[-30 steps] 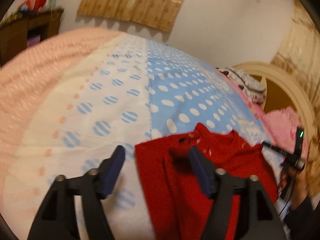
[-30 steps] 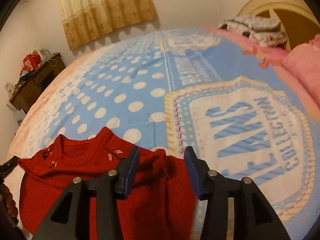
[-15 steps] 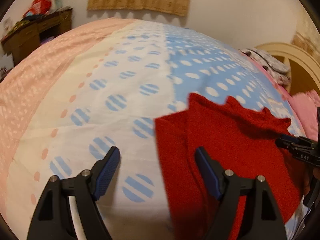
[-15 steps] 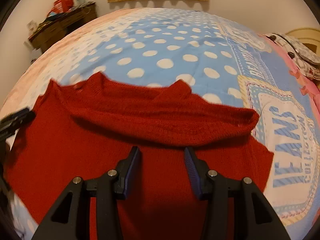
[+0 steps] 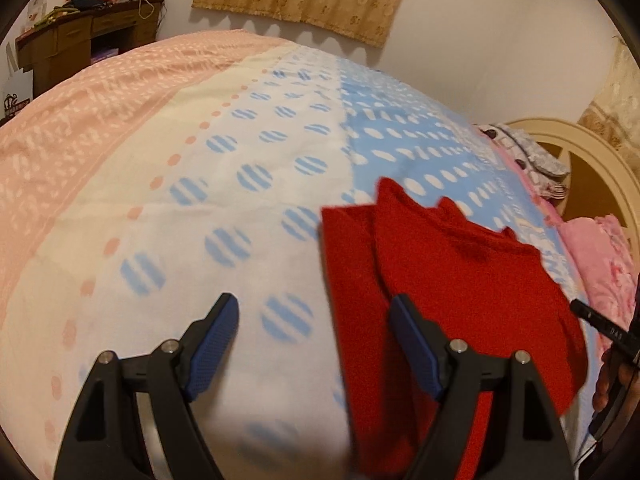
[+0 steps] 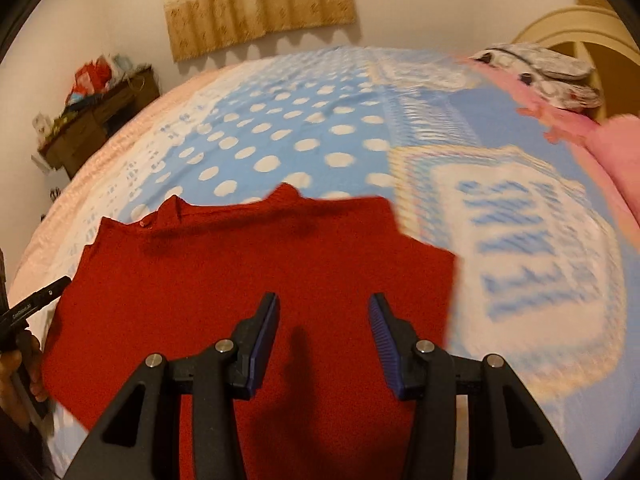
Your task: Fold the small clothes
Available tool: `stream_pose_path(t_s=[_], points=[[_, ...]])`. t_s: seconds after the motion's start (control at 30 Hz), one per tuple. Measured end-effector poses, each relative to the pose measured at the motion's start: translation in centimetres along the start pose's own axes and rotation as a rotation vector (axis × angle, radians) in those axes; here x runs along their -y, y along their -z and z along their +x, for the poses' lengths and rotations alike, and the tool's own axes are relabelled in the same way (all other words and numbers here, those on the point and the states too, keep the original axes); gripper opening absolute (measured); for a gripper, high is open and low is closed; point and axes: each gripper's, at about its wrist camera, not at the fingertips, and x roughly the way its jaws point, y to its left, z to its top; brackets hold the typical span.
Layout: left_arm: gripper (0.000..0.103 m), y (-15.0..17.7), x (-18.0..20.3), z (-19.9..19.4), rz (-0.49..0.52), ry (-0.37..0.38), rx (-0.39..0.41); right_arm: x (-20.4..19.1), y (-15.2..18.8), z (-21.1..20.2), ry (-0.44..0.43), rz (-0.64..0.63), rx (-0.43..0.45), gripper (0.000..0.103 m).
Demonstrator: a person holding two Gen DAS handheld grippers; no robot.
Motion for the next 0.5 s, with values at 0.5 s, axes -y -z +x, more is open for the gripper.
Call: stream_pose_path(t_s=[0.5], points=[[0.085,5.7,2.3,-3.6,0.104,-0.048,-0.004,0.9,8.4,-3.3,0.026,-0.013,0.006,0.047]])
